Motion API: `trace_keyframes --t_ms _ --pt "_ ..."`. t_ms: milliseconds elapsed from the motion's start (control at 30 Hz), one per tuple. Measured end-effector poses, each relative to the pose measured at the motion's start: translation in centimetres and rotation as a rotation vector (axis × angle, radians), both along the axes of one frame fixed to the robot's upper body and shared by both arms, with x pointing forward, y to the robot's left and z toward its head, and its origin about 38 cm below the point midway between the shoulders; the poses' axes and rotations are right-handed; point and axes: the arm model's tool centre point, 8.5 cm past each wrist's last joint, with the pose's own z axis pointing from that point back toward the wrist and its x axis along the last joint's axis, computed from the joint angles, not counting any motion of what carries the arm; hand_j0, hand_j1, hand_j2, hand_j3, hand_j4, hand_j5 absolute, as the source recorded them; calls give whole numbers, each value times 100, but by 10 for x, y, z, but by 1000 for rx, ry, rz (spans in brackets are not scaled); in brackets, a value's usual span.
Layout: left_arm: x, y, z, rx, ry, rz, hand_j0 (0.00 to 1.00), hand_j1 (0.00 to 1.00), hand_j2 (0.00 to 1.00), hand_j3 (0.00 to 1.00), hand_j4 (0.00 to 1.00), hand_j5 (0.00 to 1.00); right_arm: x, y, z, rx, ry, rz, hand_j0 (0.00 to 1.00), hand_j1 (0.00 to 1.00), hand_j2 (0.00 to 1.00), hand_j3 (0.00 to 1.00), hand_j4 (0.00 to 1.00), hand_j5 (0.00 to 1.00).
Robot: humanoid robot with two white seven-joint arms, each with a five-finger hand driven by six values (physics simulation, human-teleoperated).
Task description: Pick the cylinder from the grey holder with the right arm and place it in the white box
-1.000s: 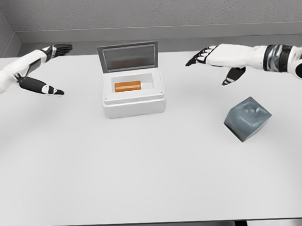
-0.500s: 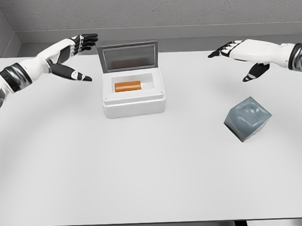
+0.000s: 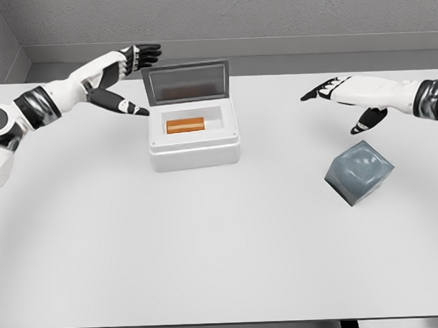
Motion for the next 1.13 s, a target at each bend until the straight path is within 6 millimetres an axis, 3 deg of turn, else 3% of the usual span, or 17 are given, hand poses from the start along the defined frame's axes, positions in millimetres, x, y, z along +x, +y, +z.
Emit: trace_keyframes --t_ms 133,700,833,1133 --pt "-2 -4 9 -30 -22 -20 100 100 100 100 100 100 0 0 0 0 0 0 100 100 100 100 100 100" --pt "-21 -1 13 -58 -58 -68 100 100 100 100 100 100 3 4 5 -8 -8 10 100 100 100 100 100 100" --pt "-32 17 6 -52 -95 -66 100 100 100 100 100 100 2 5 3 -10 -5 12 100 100 100 100 100 100" --pt "-30 64 -21 9 -72 43 100 100 100 100 100 100 1 8 -3 -20 11 22 100 100 100 100 100 100"
